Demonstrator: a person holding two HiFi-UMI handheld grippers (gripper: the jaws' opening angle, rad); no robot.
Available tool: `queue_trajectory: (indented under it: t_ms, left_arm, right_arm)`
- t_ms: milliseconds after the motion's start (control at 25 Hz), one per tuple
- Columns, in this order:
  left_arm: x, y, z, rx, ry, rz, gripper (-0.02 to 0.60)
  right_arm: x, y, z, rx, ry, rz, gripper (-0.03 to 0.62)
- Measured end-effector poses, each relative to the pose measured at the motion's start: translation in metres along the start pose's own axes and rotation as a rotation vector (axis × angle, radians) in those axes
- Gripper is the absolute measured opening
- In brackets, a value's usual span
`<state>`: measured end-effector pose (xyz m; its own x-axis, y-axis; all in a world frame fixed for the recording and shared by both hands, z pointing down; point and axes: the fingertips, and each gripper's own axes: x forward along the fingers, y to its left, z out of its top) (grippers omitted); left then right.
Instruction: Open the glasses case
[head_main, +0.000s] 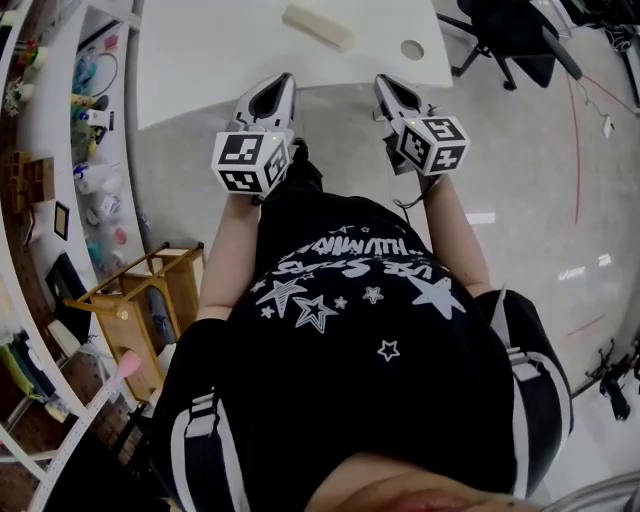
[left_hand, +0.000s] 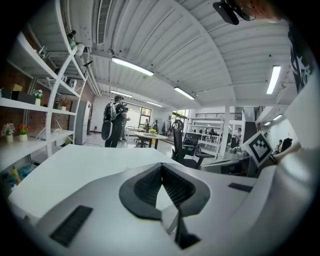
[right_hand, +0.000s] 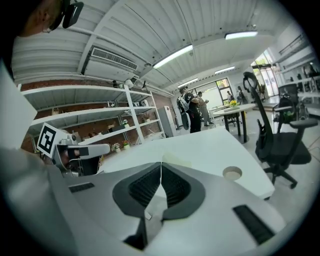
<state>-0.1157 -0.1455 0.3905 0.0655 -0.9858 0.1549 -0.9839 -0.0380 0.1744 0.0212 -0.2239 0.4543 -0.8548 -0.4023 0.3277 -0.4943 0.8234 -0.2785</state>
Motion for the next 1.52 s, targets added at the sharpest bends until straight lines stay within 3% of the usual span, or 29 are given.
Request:
queue_trajectory:
  t_ms: [360, 600, 880, 1120, 1520]
  left_arm:
    - [0.055, 0.048, -0.001, 0.042, 0.065, -0.06, 0.012]
    - [0.098, 0.068, -0.016, 0.083, 0.167, -0.133, 0.012]
    - [0.144, 0.079, -0.049, 0.094, 0.319, -0.246, 0.012]
    - [0.17, 0.101, -0.078, 0.121, 0.459, -0.246, 0.012]
    - [0.194, 0.111, -0.105, 0.127, 0.56, -0.259, 0.012]
  right_arm:
    - [0.065, -0.015, 0.017, 0.014, 0.03, -0.046, 0.009]
    - [0.098, -0.028, 0.023, 0.042, 0.039, -0.093, 0.009]
    - [0.111, -0.051, 0.017, 0.085, 0.066, -0.205, 0.009]
    - [0.121, -0.06, 0.012, 0.12, 0.065, -0.275, 0.009]
    - [0.121, -0.066, 0.013, 0.131, 0.073, -0.338, 0.009]
